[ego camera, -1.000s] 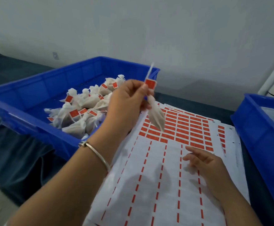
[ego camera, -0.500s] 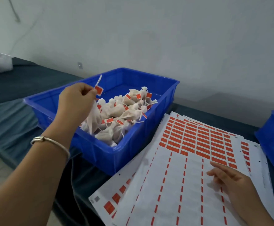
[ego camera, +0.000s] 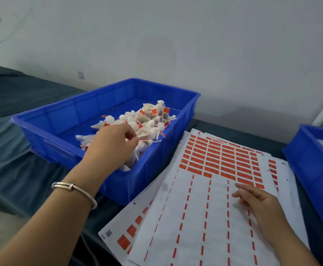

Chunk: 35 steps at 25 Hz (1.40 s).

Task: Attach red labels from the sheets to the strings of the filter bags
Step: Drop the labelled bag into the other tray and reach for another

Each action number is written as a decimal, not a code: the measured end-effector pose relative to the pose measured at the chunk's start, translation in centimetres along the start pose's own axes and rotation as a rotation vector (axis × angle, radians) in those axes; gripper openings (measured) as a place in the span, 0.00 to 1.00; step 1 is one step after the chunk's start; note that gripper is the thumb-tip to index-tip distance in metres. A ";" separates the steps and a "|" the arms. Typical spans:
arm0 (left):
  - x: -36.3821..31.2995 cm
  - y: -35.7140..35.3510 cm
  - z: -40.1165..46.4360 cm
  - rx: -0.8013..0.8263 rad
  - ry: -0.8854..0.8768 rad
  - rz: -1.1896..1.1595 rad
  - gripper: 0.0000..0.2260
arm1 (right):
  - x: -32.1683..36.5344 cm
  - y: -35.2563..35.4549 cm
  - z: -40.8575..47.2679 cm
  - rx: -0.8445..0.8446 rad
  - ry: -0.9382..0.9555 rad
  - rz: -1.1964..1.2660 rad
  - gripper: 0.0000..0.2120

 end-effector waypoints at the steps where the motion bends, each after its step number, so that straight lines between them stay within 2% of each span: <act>1: -1.8 -0.7 -0.4 0.012 -0.040 -0.026 0.03 | 0.4 -0.1 -0.2 0.010 -0.019 0.012 0.06; 4: -7.9 -5.4 -2.1 0.148 -0.188 -0.092 0.04 | 2.1 -0.1 -0.6 0.010 -0.030 -0.055 0.07; 8: -14.0 -15.4 -4.1 0.422 -0.255 -0.130 0.05 | 7.5 2.3 -0.8 -0.087 0.132 -0.272 0.09; 13: -15.8 -26.0 -7.1 0.581 -0.251 -0.080 0.12 | 11.3 11.5 1.9 -0.316 0.148 -0.073 0.08; 15: -15.4 -28.4 -8.5 0.566 -0.321 -0.039 0.14 | 10.5 16.0 4.0 -0.396 0.111 -0.063 0.07; 18: -14.9 -29.8 -9.7 0.482 -0.465 0.085 0.19 | 6.4 21.8 7.2 -0.454 -0.015 -0.200 0.04; 22: -14.5 -30.5 -9.6 0.466 -0.465 0.108 0.22 | -1.6 26.3 10.6 -0.420 -0.224 -0.362 0.09; 24: -14.4 -30.6 -9.5 0.459 -0.451 0.114 0.24 | -4.6 26.4 12.2 -0.356 -0.316 -0.441 0.11; 26: -14.4 -30.8 -9.5 0.461 -0.446 0.117 0.24 | -6.3 25.4 13.5 -0.286 -0.352 -0.385 0.13; 29: -14.3 -31.2 -9.4 0.467 -0.429 0.135 0.24 | -6.9 23.3 15.1 -0.166 -0.362 -0.253 0.06; 30: -14.2 -31.3 -9.3 0.471 -0.420 0.145 0.24 | -6.9 22.9 15.5 -0.138 -0.371 -0.247 0.08; 32: -14.1 -31.3 -9.3 0.475 -0.408 0.151 0.24 | -7.0 22.7 15.8 -0.111 -0.394 -0.263 0.12; 35: -14.1 -31.4 -9.2 0.480 -0.409 0.144 0.24 | -7.2 23.5 16.1 -0.137 -0.357 -0.323 0.07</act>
Point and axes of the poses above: each hand's wrist, its own z-axis towards the middle knuckle, its own y-axis out of the back of the hand, x = y × z, the point moved 7 cm from there along z, towards the middle knuckle, and after that the axes turned 9 degrees about -z, right-handed, at the moved point
